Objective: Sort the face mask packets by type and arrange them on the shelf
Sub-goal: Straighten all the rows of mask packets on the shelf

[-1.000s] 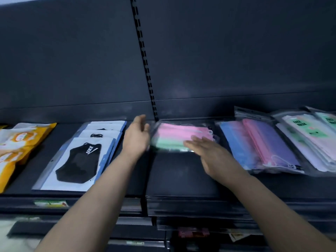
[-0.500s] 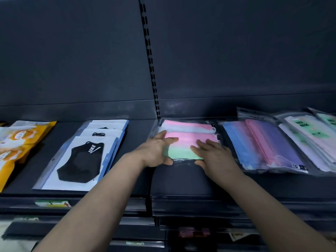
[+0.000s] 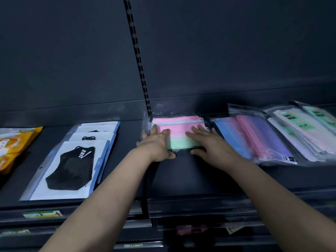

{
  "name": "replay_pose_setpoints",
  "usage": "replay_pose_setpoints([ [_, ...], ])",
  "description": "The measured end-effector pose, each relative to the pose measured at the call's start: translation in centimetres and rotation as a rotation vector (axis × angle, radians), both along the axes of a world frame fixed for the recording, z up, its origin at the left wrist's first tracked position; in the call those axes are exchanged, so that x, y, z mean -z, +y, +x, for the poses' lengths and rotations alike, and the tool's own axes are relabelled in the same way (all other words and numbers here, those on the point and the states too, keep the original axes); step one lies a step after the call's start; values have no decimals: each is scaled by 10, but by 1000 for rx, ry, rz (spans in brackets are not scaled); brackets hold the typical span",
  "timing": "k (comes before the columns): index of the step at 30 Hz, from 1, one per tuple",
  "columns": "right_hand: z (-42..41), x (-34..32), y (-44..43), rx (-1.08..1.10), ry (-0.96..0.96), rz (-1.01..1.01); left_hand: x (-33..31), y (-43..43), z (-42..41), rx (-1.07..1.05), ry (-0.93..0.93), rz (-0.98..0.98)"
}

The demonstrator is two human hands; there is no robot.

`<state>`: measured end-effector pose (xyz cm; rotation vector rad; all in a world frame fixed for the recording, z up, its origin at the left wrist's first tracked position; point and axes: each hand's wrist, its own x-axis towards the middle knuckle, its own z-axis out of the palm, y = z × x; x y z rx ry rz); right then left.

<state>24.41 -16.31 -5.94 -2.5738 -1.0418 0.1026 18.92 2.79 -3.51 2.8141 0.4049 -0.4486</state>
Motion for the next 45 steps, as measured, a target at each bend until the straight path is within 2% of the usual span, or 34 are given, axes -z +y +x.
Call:
replay_pose_setpoints([
  [3,-4,-8,-26,167,-211,92,-9,-25,13,90,-157,-46],
  [8,1,0,-87,469,-239,-187,-4,-79,41,178,-302,-257],
  [11,-5,-2,-111,565,-231,-275,-3,-104,55,127,-385,-277],
  [15,-7,-8,-128,581,-233,-351,0,-120,71,20,-441,-361],
  [17,-7,-11,-136,603,-274,-278,0,-126,75,-61,-462,-428],
  [19,-8,-11,-139,601,-368,-107,-4,-129,76,-210,-500,-712],
  [21,-9,-9,-136,464,-522,42,-16,-127,72,-439,-482,-1128],
  [22,-10,-7,-130,364,-571,100,-20,-120,68,-539,-478,-1275],
  [24,-12,-1,-117,188,-564,174,-25,-101,58,-649,-567,-1379],
  [27,-17,4,-90,40,-502,245,-21,-64,30,-750,-714,-1188],
  [29,-21,5,-71,-16,-488,242,-16,-36,8,-769,-686,-1134],
  [30,-24,5,-62,-61,-462,211,-11,-20,-5,-752,-649,-1034],
  [31,-27,6,-54,-110,-409,156,-8,-6,-18,-670,-579,-785],
  [33,-34,9,-42,-158,-247,56,-3,12,-43,-388,-403,-143],
  [34,-37,9,-38,-140,-153,22,-3,14,-51,-255,-378,-13],
  [36,-44,8,-29,-93,-103,-15,-3,15,-60,-60,-352,-46],
  [40,-51,10,-21,-80,-162,-67,-2,7,-57,211,-207,283],
  [43,-48,15,-19,-67,-149,-27,-2,7,-55,223,-80,162],
  [45,-43,18,-17,-58,-113,-12,-2,7,-50,199,-65,66],
])
